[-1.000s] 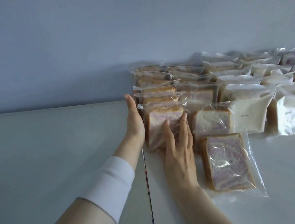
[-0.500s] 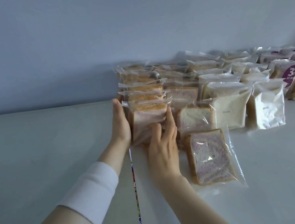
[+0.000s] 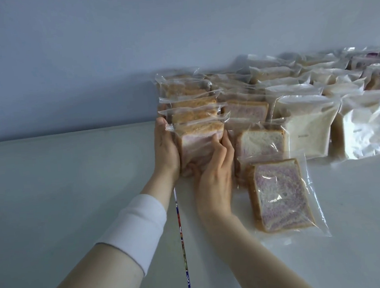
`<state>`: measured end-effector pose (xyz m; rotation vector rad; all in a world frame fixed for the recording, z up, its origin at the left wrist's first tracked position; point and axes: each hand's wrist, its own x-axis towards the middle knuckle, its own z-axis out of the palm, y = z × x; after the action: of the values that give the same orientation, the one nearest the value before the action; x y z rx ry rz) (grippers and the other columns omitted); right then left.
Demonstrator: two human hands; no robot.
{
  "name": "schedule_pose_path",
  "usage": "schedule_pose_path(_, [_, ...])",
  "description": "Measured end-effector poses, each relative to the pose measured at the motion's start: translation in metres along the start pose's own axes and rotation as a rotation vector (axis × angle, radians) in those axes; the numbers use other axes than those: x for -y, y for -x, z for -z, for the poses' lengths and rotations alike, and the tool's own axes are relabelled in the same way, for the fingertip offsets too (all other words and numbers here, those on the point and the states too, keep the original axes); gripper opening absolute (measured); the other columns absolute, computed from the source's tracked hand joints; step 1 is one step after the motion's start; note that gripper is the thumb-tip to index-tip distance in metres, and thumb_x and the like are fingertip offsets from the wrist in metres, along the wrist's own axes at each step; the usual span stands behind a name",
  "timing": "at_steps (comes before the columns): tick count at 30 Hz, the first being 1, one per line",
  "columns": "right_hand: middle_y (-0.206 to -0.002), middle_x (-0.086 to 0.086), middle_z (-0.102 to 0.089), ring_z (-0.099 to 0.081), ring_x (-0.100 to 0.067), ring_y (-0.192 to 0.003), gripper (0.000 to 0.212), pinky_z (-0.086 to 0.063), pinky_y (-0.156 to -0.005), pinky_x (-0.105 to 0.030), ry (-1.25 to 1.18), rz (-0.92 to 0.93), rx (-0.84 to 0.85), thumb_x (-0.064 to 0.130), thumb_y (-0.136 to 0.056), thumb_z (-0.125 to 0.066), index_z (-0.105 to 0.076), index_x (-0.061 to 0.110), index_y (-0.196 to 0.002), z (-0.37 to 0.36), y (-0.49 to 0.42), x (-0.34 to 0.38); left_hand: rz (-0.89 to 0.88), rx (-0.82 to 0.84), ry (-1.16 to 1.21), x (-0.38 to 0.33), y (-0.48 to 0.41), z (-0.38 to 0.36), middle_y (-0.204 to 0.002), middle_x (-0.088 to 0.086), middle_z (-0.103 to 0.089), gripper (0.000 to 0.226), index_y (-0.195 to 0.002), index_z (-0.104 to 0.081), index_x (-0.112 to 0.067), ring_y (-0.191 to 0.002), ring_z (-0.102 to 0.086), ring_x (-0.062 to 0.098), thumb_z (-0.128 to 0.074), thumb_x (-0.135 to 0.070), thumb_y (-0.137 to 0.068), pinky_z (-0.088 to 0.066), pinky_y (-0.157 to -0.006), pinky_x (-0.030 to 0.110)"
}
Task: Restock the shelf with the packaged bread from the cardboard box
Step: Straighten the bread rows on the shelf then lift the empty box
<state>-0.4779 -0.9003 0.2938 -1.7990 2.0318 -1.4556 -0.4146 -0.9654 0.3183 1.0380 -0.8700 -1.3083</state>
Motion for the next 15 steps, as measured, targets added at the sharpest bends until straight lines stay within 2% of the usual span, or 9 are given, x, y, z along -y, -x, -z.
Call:
schedule_pose_path(1, [-0.148,0.015,-0.026,-0.02,0.016,-0.129,0.039,-0.026,-0.108,-0.015,-0.08,-0.021,-0.025,0.022,-0.099,-0.035,-0.035,0.039,-0.134,0.002,-0.001,0.002,0.008,-0.026,-0.052,-0.003,0.001,0.001,-0.143,0.02,-0.042,0.087,-0.136,-0.041,-0.007,-0.132,-0.039,0.036,-0.028,-0.073,-0.082,-0.031,-0.11,0.054])
schedule_pose_path(2, [-0.148,0.013,-0.024,-0.019,0.008,-0.134,0.046,-0.026,-0.109,-0.017,-0.132,-0.048,0.002,0.013,-0.098,-0.04,-0.031,0.043,-0.132,0.002,-0.001,0.0,-0.056,-0.047,-0.059,-0.008,0.002,0.003,-0.149,0.013,-0.035,0.085,-0.139,-0.037,-0.013,-0.138,-0.033,0.029,-0.027,-0.073,-0.08,-0.026,-0.114,0.049])
schedule_pose_path(3, [-0.15,0.007,-0.023,-0.019,0.0,-0.138,0.055,-0.024,-0.109,-0.017,-0.199,-0.091,0.025,0.006,-0.095,-0.046,-0.026,0.04,-0.135,0.006,0.0,0.002,-0.151,-0.068,-0.066,-0.015,0.001,0.003,-0.152,0.005,-0.03,0.078,-0.141,-0.034,-0.02,-0.141,-0.028,0.021,-0.027,-0.068,-0.08,-0.022,-0.117,0.043])
schedule_pose_path(5, [-0.152,-0.01,-0.023,-0.021,-0.015,-0.141,0.07,-0.022,-0.11,-0.015,-0.136,-0.068,0.001,0.0,-0.086,-0.059,-0.022,0.017,-0.144,0.007,0.002,0.002,-0.273,-0.07,-0.064,-0.026,-0.006,0.003,-0.153,-0.005,-0.026,0.071,-0.143,-0.03,-0.025,-0.142,-0.022,0.01,-0.024,-0.059,-0.081,-0.016,-0.119,0.038])
schedule_pose_path(7, [-0.15,-0.019,-0.025,-0.024,-0.025,-0.141,0.08,-0.026,-0.108,-0.021,-0.066,-0.025,-0.009,-0.005,-0.078,-0.065,-0.021,0.009,-0.144,0.006,0.003,0.001,-0.268,-0.003,-0.036,-0.033,-0.013,0.0,-0.151,-0.005,-0.031,0.07,-0.141,-0.033,-0.027,-0.14,-0.027,0.012,-0.028,-0.059,-0.079,-0.019,-0.118,0.041])
schedule_pose_path(9, [-0.15,-0.018,-0.025,-0.027,-0.027,-0.14,0.083,-0.032,-0.106,-0.028,-0.042,-0.016,-0.002,-0.004,-0.077,-0.067,-0.022,0.015,-0.144,0.005,0.0,0.001,-0.203,0.045,0.005,-0.034,-0.015,-0.004,-0.148,0.001,-0.038,0.067,-0.137,-0.039,-0.03,-0.137,-0.035,0.019,-0.04,-0.059,-0.077,-0.025,-0.115,0.046])
schedule_pose_path(12, [-0.152,0.002,-0.024,-0.025,-0.012,-0.137,0.074,-0.02,-0.104,-0.015,-0.085,-0.087,0.042,0.013,-0.083,-0.063,-0.025,0.028,-0.145,0.004,-0.004,0.001,-0.197,0.042,-0.034,-0.035,-0.014,-0.005,-0.147,0.001,-0.039,0.058,-0.134,-0.041,-0.029,-0.136,-0.037,0.018,-0.044,-0.051,-0.08,-0.027,-0.114,0.046])
schedule_pose_path(13, [-0.152,0.002,-0.024,-0.026,-0.012,-0.137,0.073,-0.02,-0.102,-0.012,-0.083,-0.085,0.031,0.013,-0.083,-0.063,-0.026,0.028,-0.145,0.005,-0.004,0.003,-0.184,0.054,-0.045,-0.036,-0.013,-0.003,-0.147,0.002,-0.04,0.057,-0.134,-0.042,-0.027,-0.136,-0.037,0.02,-0.044,-0.051,-0.082,-0.027,-0.114,0.047])
schedule_pose_path(15, [-0.149,-0.013,-0.029,-0.031,-0.026,-0.137,0.078,-0.036,-0.099,-0.022,-0.024,-0.042,0.001,0.001,-0.077,-0.068,-0.03,0.016,-0.144,0.005,-0.002,0.003,-0.189,0.062,-0.058,-0.04,-0.017,0.003,-0.147,0.002,-0.04,0.05,-0.132,-0.043,-0.026,-0.136,-0.036,0.019,-0.036,-0.052,-0.09,-0.024,-0.116,0.046])
